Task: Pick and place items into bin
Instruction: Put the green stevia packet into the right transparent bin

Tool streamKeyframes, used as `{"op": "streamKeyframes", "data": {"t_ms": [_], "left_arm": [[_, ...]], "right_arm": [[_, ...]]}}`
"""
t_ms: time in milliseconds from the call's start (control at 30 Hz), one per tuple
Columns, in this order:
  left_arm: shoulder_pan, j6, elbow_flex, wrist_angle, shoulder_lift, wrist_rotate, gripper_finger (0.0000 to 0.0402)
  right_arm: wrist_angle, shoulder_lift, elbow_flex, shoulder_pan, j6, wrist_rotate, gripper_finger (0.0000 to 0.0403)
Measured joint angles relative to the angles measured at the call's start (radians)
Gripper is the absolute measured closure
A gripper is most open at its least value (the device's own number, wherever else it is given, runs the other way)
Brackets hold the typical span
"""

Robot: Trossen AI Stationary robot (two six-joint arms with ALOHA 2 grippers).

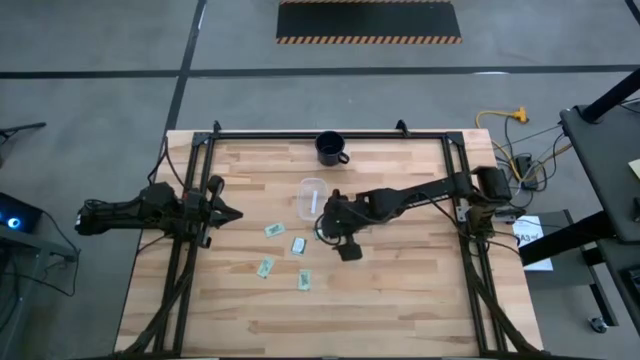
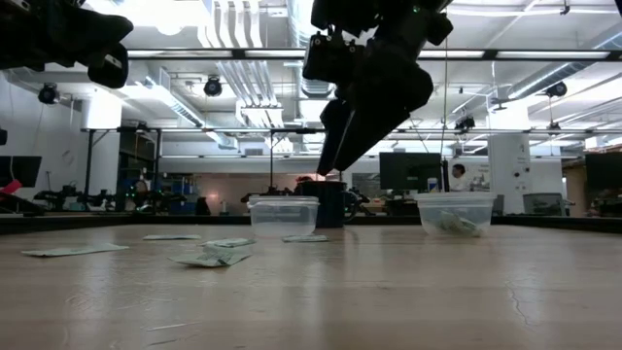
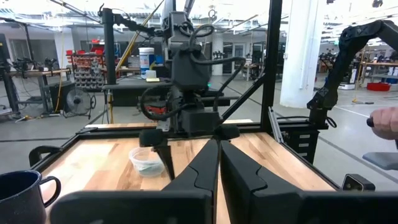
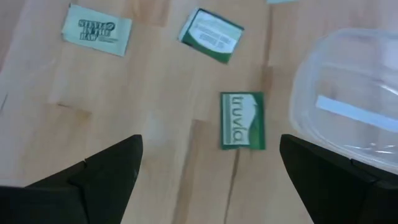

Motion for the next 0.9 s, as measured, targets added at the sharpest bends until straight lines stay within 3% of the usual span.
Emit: {"op": "streamKeyframes", "data": {"t_ms": [267,633,900], "left_arm": [[0.000,0.000,0.000,0.001,0.002,0.000,0.0401],[0.000,0.000,0.000,0.000,0.000,0.000,0.0401],[0.000,0.000,0.000,0.000,0.002,0.000,0.0401]], "right_arm": [[-0.053,0.025,0.020,-0.007,0.007,0.035,0.0035],[-0.198,0.291,0.258,-0.010,-0.036,0.033,0.0035],[-0.201,0.326,0.311,-0.015,-0.046,0.032,0.0035]]}}
